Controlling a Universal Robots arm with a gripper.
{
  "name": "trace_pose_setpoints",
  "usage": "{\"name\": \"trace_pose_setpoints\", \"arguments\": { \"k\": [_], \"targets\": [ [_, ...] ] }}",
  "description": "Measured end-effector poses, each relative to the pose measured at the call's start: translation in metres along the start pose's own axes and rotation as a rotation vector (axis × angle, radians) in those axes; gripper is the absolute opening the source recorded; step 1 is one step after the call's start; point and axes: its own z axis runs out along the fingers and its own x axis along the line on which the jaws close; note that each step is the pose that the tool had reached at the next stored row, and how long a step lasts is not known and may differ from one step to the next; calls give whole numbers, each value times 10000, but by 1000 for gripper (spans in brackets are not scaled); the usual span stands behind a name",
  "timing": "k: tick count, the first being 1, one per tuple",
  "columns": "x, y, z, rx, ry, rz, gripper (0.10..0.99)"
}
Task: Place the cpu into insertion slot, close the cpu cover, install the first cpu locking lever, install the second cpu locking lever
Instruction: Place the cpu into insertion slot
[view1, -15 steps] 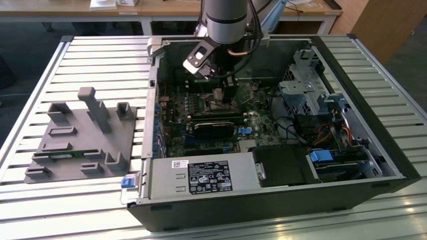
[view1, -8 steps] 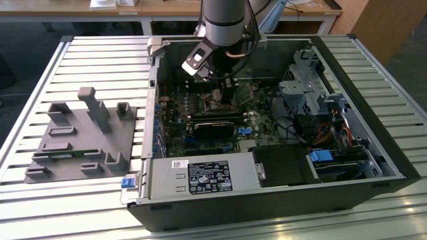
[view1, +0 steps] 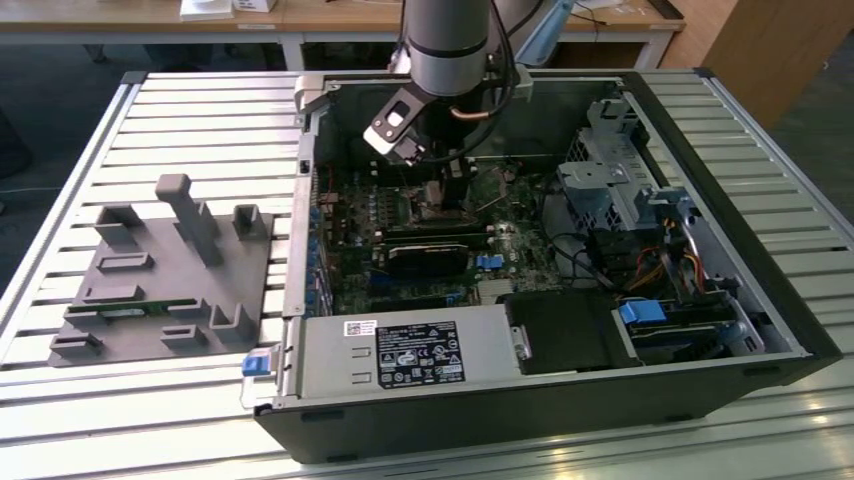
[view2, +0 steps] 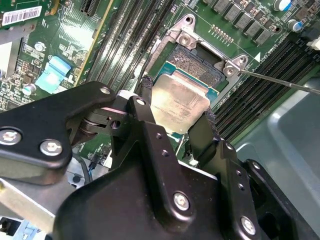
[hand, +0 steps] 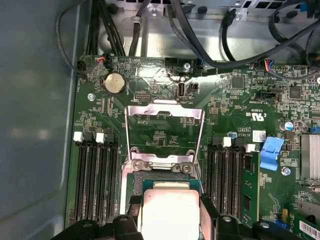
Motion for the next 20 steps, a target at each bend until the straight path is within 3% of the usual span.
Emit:
{"name": "trace_pose_setpoints", "arguments": {
  "k": [20],
  "targets": [
    [-1,-9,48,-1,1,1,541]
  ]
}}
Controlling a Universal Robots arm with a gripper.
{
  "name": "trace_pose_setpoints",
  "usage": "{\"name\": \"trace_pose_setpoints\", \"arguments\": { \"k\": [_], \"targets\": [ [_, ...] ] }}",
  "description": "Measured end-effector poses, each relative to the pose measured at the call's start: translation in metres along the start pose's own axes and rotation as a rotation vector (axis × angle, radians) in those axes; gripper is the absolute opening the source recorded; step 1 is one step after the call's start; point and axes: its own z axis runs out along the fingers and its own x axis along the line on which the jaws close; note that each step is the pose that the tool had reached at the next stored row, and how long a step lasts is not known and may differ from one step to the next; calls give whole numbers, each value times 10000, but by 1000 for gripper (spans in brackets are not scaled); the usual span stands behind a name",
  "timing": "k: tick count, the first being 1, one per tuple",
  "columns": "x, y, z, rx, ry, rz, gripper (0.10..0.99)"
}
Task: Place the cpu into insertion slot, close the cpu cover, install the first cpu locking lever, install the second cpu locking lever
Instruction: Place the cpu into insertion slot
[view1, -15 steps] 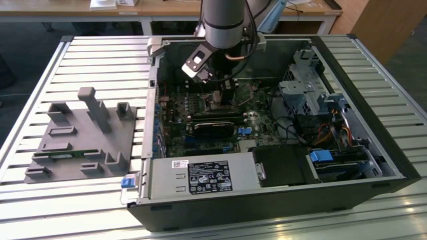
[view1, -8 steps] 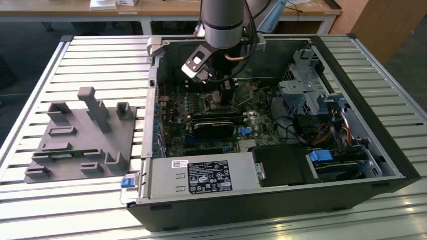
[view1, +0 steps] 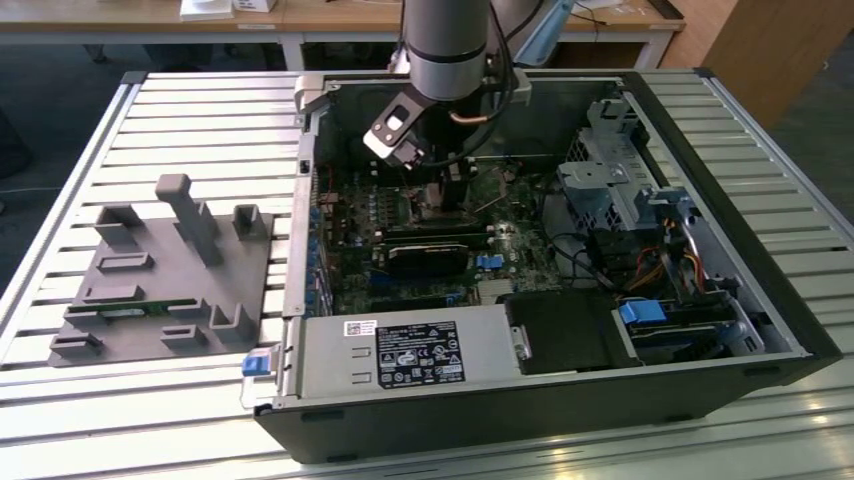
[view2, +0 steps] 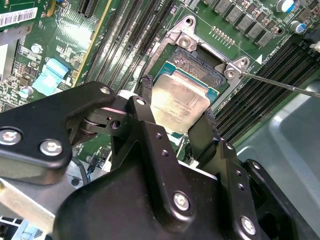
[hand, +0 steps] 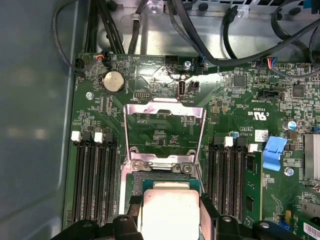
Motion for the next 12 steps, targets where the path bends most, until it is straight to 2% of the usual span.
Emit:
{"name": "trace_pose_setpoints", "arguments": {
  "k": [12],
  "targets": [
    [11,-5,65,0,-1,13,541]
  ]
}}
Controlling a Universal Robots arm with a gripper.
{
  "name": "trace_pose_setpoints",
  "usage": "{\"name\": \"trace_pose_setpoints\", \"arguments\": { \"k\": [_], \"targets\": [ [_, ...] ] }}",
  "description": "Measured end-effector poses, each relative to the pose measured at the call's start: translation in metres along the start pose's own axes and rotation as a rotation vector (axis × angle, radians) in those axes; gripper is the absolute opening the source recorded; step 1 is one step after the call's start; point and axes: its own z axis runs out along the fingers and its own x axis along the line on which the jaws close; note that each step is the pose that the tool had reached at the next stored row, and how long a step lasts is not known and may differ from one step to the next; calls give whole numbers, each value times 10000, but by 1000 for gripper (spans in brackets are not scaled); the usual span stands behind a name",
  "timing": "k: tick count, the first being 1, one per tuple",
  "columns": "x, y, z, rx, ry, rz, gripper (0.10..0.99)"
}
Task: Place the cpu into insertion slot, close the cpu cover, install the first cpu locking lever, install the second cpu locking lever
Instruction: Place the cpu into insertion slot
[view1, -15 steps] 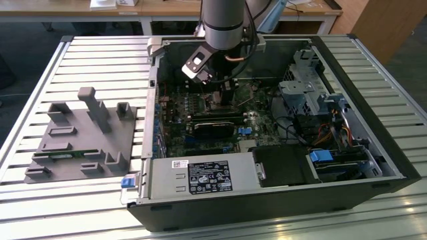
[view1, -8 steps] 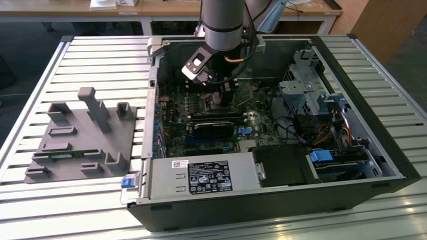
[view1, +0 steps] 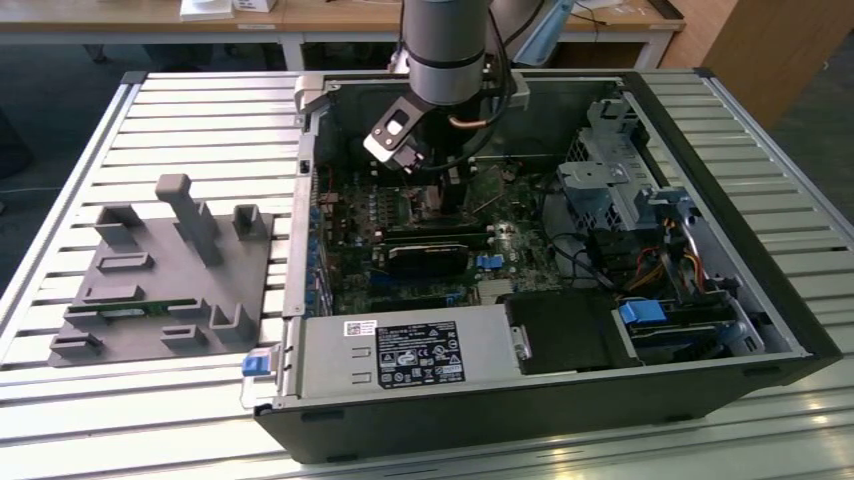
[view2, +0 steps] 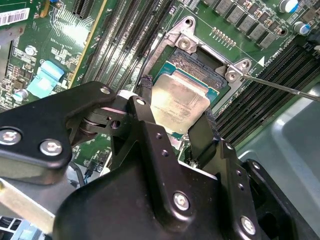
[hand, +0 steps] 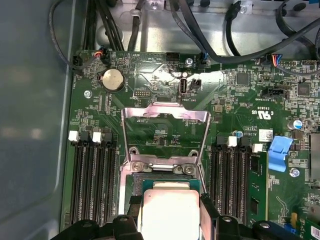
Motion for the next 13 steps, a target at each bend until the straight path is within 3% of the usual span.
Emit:
{"name": "trace_pose_setpoints", "arguments": {
  "k": [8,13],
  "targets": [
    [21,-5,34,1,-4,0,541],
    [35,-15,78,3,-70,2,541]
  ]
}}
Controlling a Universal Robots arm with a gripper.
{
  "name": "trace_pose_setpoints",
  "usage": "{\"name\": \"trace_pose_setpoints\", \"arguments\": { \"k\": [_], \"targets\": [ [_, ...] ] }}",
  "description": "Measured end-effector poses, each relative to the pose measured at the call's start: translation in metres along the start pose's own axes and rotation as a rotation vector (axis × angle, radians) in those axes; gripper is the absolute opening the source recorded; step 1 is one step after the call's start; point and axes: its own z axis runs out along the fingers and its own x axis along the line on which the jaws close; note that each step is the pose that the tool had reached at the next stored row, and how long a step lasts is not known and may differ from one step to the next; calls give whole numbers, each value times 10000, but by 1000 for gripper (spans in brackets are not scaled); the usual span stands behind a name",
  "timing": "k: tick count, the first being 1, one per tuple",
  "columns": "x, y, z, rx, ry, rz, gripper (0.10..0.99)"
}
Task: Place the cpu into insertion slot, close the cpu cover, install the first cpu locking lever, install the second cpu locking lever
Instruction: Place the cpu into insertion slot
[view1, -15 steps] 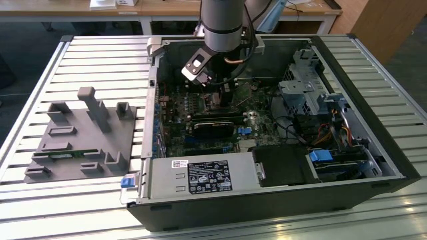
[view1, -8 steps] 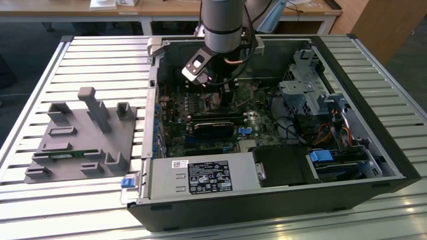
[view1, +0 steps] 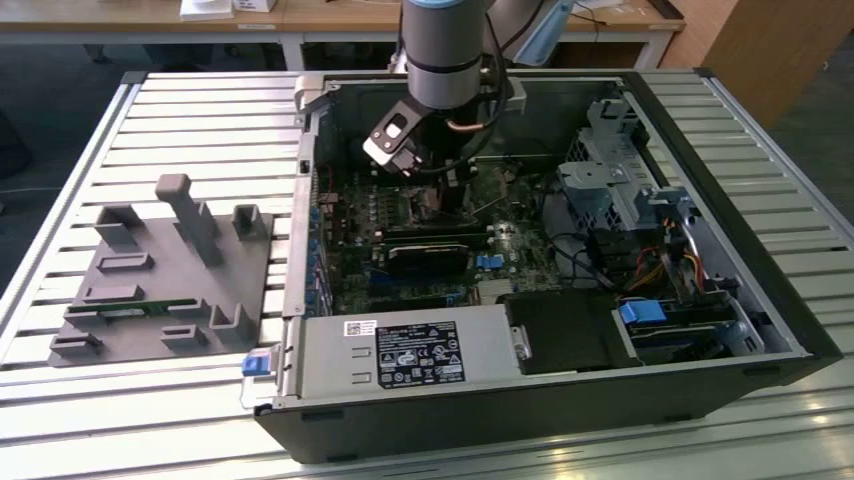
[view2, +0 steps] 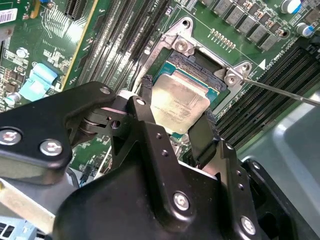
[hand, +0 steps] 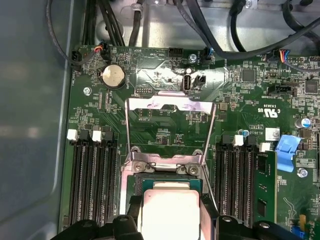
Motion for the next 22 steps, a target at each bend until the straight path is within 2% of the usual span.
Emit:
{"name": "trace_pose_setpoints", "arguments": {
  "k": [22],
  "targets": [
    [9,-29,46,0,-6,47,541]
  ]
}}
